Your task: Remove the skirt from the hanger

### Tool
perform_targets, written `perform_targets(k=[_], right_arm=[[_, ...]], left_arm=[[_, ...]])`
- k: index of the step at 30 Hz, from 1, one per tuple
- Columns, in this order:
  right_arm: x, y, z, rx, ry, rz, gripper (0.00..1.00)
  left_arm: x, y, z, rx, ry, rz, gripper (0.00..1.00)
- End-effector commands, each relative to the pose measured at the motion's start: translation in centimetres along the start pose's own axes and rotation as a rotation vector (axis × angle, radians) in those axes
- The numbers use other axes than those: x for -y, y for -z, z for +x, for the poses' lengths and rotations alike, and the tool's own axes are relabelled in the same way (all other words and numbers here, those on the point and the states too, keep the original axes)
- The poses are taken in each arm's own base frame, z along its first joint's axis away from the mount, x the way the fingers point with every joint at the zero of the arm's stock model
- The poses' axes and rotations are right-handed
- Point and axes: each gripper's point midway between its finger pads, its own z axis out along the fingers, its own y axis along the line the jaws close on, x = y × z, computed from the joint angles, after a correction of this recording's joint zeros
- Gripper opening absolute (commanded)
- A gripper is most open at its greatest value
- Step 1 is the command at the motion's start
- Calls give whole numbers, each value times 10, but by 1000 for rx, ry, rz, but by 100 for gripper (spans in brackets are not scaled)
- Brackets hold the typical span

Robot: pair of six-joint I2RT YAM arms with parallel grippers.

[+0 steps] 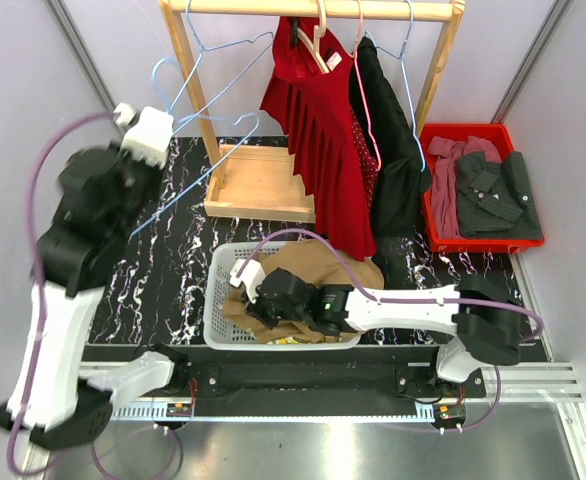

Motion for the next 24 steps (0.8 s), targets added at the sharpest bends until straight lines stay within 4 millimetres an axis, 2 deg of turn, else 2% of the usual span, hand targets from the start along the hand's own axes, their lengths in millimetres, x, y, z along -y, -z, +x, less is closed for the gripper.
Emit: perform_targets(k=[1, 2, 3, 4, 5, 7, 8, 9, 11, 12, 14, 15, 16, 17, 18, 22, 23, 24], right_arm=[[-23, -22, 16, -62, -79, -109, 19], [-24, -25, 18, -82, -64, -105, 30], [-24, -27, 11, -86, -50, -100, 35], [-21, -28, 12, -103, -26, -87, 41], [-17, -27, 3, -84, -17, -66, 45], [-14, -20, -20, -30, -2, -45, 60], [-16, -18, -29, -6, 0, -52, 65], [-20, -17, -36, 11, -6, -71, 74], [-26, -20, -46, 25, -17, -97, 82], [-32, -24, -42, 7, -26, -129, 83], [-34, -28, -44, 16, -30, -138, 84], [-31, -30, -46, 30, -30, -120, 84], [-29, -30, -48, 38, -26, -109, 84], [-27, -29, -48, 43, -21, -101, 84], [-20, -27, -52, 57, -9, -61, 84], [-13, -19, -57, 104, 4, -35, 84], [-11, -18, -51, 97, 7, -29, 84], [-11, -13, -55, 117, 11, -28, 84]], left_arm=[[-11, -39, -33, 21, 67, -81, 0], [-15, -41, -44, 42, 76, -90, 0], [-16, -46, -47, 38, 77, -98, 0], [-12, -63, -47, 18, 72, -96, 0], [-18, -62, -60, 44, 84, -111, 0], [-16, -81, -65, 38, 61, -118, 0], [-19, -83, -72, 53, 56, -129, 0], [-21, -95, -72, 45, 49, -157, 0], [-24, -105, -77, 49, 30, -183, 0], [-21, -119, -76, 42, 24, -186, 0], [-22, -125, -86, 62, 20, -187, 0], [-17, -140, -83, 47, 13, -183, 0], [-20, -142, -91, 65, 12, -194, 0], [-21, -146, -92, 61, 9, -206, 0], [-17, -160, -90, 50, -6, -205, 0], [-17, -178, -98, 62, -12, -228, 0], [-17, -182, -97, 57, -18, -233, 0], [-13, -191, -94, 46, -31, -232, 0]])
